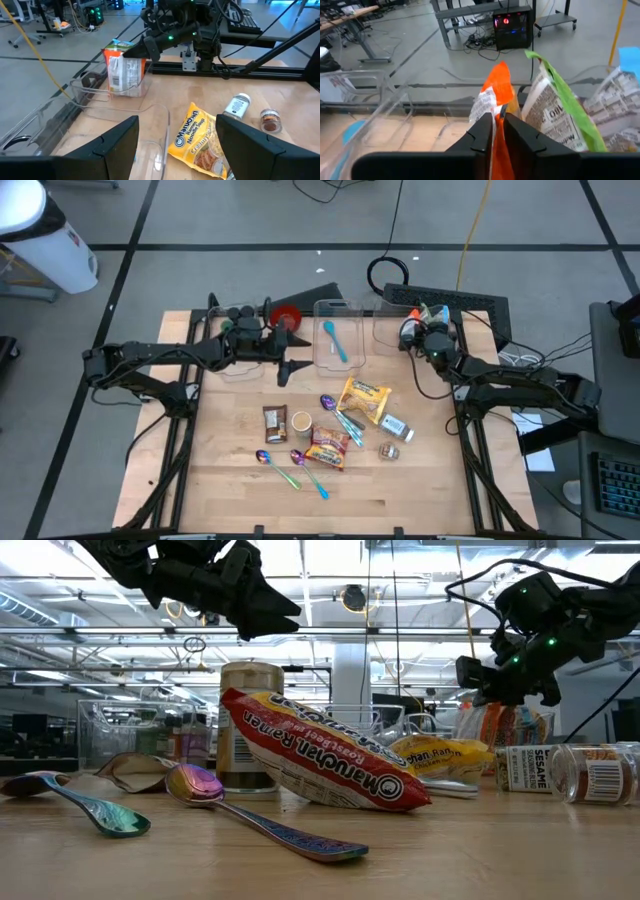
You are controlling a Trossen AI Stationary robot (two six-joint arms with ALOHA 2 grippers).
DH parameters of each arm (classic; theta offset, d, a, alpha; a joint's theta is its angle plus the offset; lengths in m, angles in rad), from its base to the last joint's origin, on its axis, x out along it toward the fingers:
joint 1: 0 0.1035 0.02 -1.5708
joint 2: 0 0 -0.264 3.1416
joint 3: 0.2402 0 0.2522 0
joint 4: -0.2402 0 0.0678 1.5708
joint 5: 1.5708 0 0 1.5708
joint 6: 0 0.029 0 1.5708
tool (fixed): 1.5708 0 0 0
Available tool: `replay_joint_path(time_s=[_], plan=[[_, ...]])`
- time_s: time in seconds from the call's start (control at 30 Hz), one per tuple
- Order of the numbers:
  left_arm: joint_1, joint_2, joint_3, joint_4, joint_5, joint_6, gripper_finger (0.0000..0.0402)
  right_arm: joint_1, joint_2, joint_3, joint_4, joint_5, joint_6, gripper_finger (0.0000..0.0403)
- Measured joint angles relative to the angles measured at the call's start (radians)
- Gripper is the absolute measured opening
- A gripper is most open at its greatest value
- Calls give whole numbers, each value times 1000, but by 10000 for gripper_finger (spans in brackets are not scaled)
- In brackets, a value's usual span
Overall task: Pick & Place Food Item
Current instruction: Put the orange noodle pack into the right transparent bin, then put the gold seasoning bottle into the left transparent bin
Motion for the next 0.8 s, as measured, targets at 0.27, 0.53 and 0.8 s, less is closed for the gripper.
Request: replay_joint_path(time_s=[0.27, 0.53, 0.8], plan=[[-3, 0, 0, 0, 0, 0, 273, 0, -2, 0, 16, -3, -80, 67], [-3, 0, 0, 0, 0, 0, 273, 0, -14, 0, 26, -3, -171, 68], [-3, 0, 0, 1, -10, 1, 273, 0, -79, 0, 63, -4, -289, 68]])
